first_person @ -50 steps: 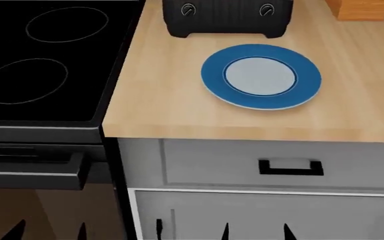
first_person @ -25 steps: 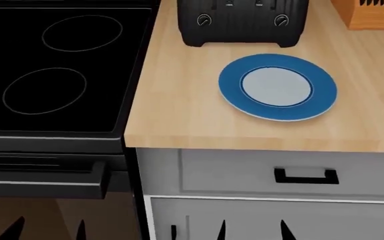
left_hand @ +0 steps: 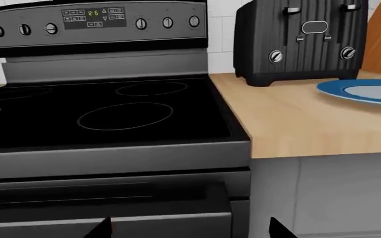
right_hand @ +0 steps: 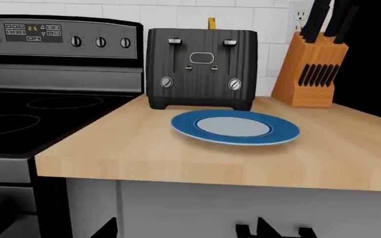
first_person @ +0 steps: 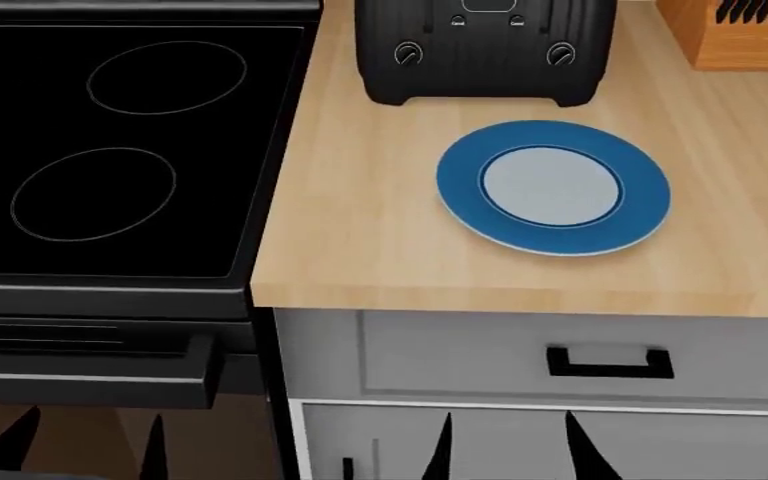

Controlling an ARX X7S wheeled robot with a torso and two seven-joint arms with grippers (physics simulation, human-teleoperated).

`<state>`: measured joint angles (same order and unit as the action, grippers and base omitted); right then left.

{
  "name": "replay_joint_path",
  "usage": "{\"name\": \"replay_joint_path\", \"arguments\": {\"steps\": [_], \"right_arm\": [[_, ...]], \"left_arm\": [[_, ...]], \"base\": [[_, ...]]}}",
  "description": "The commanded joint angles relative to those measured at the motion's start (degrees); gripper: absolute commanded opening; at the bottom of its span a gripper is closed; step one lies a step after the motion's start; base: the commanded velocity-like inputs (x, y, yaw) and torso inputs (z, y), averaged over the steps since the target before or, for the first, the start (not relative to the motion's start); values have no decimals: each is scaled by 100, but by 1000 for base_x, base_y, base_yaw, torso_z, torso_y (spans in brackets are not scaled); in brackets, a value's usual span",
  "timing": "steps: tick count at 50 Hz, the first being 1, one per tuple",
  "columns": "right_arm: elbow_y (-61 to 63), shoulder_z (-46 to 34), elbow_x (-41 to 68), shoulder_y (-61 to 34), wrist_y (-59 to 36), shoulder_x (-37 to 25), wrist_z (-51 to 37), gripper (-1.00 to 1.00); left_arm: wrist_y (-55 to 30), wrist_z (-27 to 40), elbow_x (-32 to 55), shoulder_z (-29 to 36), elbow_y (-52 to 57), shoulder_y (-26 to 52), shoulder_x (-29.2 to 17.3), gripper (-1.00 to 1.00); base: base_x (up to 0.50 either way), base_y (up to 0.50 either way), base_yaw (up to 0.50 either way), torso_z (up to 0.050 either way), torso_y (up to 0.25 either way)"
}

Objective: Place the toasted item on a plate.

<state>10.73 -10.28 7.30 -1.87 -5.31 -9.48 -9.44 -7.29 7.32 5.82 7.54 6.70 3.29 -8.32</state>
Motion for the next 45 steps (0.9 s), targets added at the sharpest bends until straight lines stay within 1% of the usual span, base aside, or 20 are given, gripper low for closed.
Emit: {"name": "replay_joint_path", "arguments": {"steps": [1,10,16,21,31,37,45], "right_arm": [[493,-46,-2,-290,-516,-161,-42,100],[1220,41,147,-857,-1460,-354,-34,100],[1423,87,256,-1371,-2034,-448,-5,100],[1463,91,334,-1862,-2408,-503,52,100],[1541,188,548,-2449,-2895,-552,103,100],[1803,270,639,-2511,-3192,-616,51,100],[2134,386,707,-2559,-3301,-706,10,100]], "left_arm": [[-430,-12,48,85,330,325,-121,100],[-994,-94,131,116,754,782,-278,100],[-1406,-133,175,45,1025,1134,-461,100],[-1579,-133,201,-16,991,1401,-532,100],[-2083,-199,268,-15,1156,1898,-686,100],[-2384,-211,324,-37,1404,1991,-779,100],[-2492,-129,370,-202,1616,1930,-868,100]], "base": [[0,0,0,50,0],[0,0,0,50,0],[0,0,0,50,0],[0,0,0,43,0],[0,0,0,2,0],[0,0,0,0,0],[89,0,0,0,0]]}}
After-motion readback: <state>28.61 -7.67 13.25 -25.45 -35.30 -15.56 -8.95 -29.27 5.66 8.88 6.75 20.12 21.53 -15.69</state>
